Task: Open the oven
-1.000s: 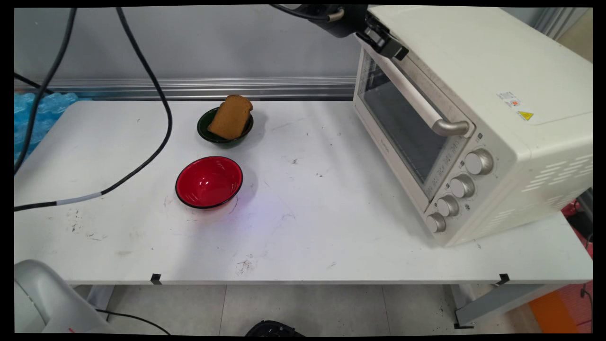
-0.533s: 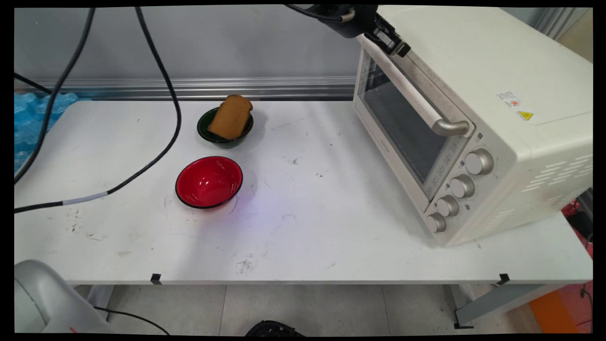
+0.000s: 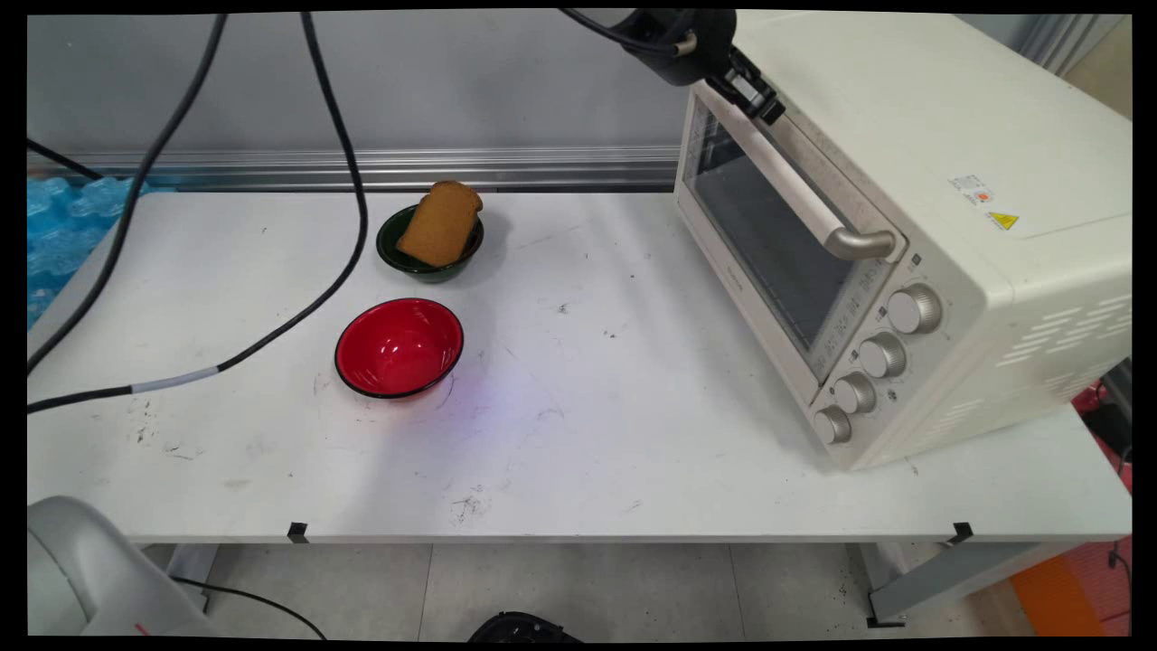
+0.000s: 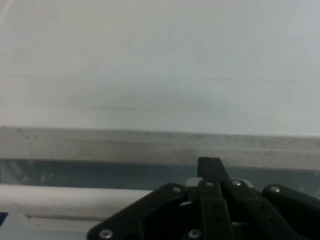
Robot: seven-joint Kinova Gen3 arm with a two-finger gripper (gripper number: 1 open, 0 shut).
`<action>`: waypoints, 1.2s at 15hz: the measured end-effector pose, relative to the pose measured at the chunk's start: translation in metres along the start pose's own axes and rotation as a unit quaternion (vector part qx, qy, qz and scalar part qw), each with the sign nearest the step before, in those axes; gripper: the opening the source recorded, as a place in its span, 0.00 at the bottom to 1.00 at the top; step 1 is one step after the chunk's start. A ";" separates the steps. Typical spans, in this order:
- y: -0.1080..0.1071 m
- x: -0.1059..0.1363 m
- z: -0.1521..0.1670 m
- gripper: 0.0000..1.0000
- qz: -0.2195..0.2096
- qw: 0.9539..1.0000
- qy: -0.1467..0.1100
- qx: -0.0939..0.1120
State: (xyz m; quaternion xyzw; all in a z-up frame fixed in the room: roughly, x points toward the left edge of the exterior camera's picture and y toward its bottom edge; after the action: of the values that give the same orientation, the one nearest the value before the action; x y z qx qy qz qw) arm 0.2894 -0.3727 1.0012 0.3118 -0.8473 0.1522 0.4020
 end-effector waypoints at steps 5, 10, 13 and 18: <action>0.001 0.000 0.015 0.00 -0.008 1.000 -0.016 0.004; 0.001 -0.001 0.025 0.00 -0.016 0.999 -0.029 0.005; 0.001 -0.004 0.026 0.00 -0.017 0.999 -0.039 0.006; 0.001 -0.011 0.020 0.00 -0.015 0.998 -0.065 0.003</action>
State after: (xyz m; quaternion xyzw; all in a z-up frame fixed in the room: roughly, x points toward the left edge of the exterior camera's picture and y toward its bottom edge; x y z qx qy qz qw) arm 0.2828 -0.3777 0.9805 0.3350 -0.8666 0.1281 0.3470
